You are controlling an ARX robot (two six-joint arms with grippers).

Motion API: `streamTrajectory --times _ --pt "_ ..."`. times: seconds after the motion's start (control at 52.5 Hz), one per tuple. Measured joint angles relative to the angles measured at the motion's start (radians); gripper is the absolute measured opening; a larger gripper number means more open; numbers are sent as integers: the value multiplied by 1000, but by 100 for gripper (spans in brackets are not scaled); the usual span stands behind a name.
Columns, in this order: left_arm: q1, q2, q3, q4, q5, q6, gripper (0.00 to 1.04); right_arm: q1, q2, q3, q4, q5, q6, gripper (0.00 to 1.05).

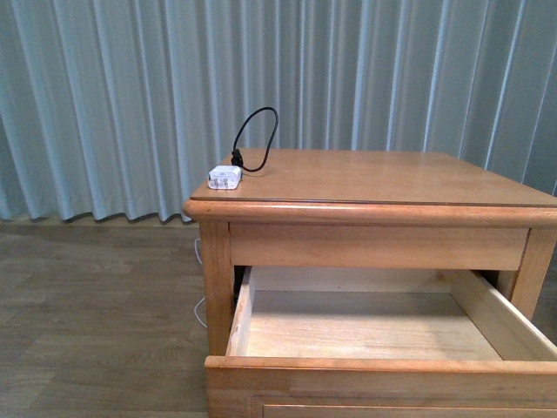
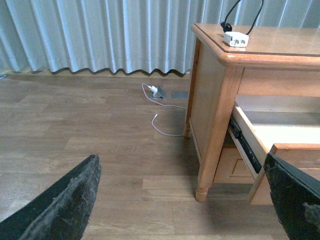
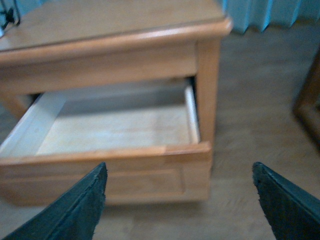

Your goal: Put charger into drawer

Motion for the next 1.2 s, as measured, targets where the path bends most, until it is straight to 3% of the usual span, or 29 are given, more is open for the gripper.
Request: streamTrajectory --times 0.095,0.248,0.286,0.477,0.553,0.724,0.763,0.801,0.839,1.201 --pt "0 0 0 0 0 0 99 41 -53 -90 211 104 -40 68" --pt "0 0 0 0 0 0 99 86 -127 -129 203 143 -58 41" --pt "0 0 0 0 0 0 99 93 -137 -138 198 145 -63 44" --pt "0 0 0 0 0 0 99 96 -144 -142 196 149 -64 87" --pt "0 0 0 0 0 0 99 96 -144 -142 196 149 -64 98" --pt "0 0 0 0 0 0 99 96 -144 -142 196 150 -65 97" --pt "-21 17 10 -33 -69 -22 99 96 -144 -142 196 150 -65 97" --pt "-90 113 48 -102 -226 -86 99 96 -144 -142 196 150 -65 97" --pt "-119 181 61 -91 -276 -108 99 96 -145 -142 196 151 -66 97" --pt "-162 883 411 239 -207 -113 99 96 -145 -142 196 151 -66 97"
